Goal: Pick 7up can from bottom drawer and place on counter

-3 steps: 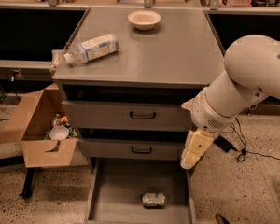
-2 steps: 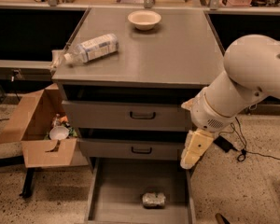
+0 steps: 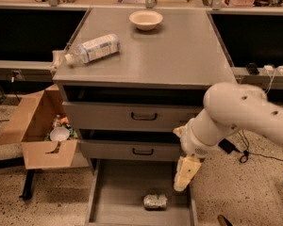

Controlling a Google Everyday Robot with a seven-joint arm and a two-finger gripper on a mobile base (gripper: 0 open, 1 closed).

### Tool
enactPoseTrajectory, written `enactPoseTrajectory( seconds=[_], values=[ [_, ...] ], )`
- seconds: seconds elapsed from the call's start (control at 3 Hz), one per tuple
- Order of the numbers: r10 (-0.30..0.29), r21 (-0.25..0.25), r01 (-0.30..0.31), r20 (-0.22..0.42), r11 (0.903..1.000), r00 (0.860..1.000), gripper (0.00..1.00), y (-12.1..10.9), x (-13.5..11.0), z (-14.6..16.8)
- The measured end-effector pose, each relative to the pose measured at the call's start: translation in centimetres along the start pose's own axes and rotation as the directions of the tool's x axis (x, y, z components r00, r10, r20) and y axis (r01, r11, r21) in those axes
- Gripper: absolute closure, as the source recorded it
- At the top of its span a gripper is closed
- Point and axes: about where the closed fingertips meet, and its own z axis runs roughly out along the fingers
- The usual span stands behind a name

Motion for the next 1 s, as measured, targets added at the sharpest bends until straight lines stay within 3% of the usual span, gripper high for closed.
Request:
enactPoseTrajectory(
  seconds=[0.33,0.67,1.0],
  values=[
    [-0.024,0.009,0.023,0.023,0.9997,0.999,0.0,1.8,4.0,8.4],
    [-0.019,-0.002,0.019,0.068,0.9998,0.998,0.0,2.7,6.4,14.5],
    [-0.021,-0.005,0.021,0.067,0.9998,0.998,0.0,2.6,6.6,15.1]
  ],
)
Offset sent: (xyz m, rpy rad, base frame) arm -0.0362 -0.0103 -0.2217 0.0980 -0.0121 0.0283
